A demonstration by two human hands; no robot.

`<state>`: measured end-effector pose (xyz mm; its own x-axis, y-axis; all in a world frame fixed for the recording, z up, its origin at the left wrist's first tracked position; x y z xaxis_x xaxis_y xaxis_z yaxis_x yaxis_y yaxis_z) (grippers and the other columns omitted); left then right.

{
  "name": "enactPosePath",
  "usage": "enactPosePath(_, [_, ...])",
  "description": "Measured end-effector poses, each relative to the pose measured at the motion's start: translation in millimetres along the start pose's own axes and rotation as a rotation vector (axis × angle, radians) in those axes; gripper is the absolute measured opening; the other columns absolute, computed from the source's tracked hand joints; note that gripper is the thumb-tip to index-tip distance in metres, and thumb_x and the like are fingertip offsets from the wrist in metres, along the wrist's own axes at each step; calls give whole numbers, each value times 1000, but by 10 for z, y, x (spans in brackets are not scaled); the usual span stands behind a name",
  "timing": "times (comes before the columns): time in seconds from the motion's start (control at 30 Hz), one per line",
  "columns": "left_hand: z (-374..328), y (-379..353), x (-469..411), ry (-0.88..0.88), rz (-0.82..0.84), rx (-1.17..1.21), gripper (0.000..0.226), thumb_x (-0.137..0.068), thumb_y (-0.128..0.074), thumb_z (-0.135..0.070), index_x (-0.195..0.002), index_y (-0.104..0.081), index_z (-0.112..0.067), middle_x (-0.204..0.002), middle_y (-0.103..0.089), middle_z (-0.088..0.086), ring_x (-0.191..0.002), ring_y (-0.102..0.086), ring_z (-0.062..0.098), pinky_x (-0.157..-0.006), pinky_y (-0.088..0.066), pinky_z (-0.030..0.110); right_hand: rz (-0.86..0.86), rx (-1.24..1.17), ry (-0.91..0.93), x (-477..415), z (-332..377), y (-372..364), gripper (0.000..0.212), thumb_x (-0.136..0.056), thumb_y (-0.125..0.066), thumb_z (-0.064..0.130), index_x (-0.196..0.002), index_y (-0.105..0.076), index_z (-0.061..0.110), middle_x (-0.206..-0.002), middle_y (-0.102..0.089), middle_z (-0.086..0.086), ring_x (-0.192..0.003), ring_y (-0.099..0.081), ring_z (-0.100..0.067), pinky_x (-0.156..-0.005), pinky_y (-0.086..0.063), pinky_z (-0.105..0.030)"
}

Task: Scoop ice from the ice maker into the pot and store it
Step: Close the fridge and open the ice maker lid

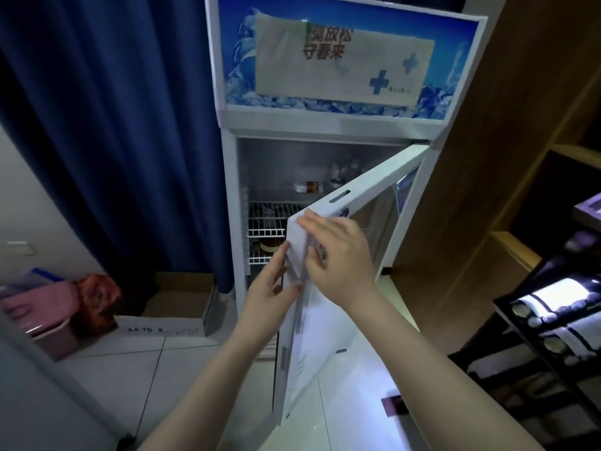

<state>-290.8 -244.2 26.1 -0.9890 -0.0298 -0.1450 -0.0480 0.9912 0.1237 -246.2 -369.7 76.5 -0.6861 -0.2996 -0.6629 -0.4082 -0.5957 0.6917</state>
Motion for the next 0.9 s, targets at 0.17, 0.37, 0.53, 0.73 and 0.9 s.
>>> enactPosePath(0.17, [155,266,-353,-22,-74,-14,68,-92,-54,-8,-134,-23,-52,-150,-29,-21,-138,-27,-1,-113,-28,27,135,21,93,-436,-347,-356,53,-88,-55,20,-140,-47,24,-151,-39,2,-143,-22,-14,-114,-6,-19])
enactPosePath(0.37, [389,539,-808,-34,-159,-67,73,-90,-59,-16,-134,-21,-60,-151,-30,-20,-138,-27,-1,-116,-27,39,126,91,211,-875,-732,-866,70,-86,-55,21,-149,-26,22,-158,-21,-1,-147,-7,-21,-119,-7,-41])
enactPosePath(0.53, [623,733,-1188,15,-259,-46,72,-90,-58,-12,-143,-23,-47,-149,-33,-21,-136,-33,0,-113,-31,41,107,61,230,-1224,-721,-1290,69,-84,-52,27,-148,-27,21,-155,-28,-3,-145,-17,-28,-116,-16,-54])
enactPosePath(0.73, [735,819,-1625,85,-357,-159,73,-91,-57,-15,-146,-17,-43,-150,-32,-17,-134,-30,-4,-112,-29,30,142,138,314,-1650,-769,-1673,76,-82,-59,25,-148,-22,24,-156,-24,-8,-144,-15,-33,-115,-6,-53])
enactPosePath(0.9, [881,862,-1833,145,-348,-323,70,-92,-56,-16,-148,-19,-35,-151,-26,-17,-137,-23,-2,-114,-24,28,192,195,299,-1955,-808,-1903,78,-80,-61,25,-149,-24,23,-156,-24,-8,-143,-16,-34,-114,-6,-54])
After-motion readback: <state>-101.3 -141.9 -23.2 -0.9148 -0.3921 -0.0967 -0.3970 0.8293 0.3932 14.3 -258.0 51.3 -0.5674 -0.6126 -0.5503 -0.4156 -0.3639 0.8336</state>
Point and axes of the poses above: each hand's wrist, its own x-axis away from the middle knuckle, its own y-axis out of the back of the hand, z = x × y, the point moved 3 cm from there along -x, towards the middle knuckle
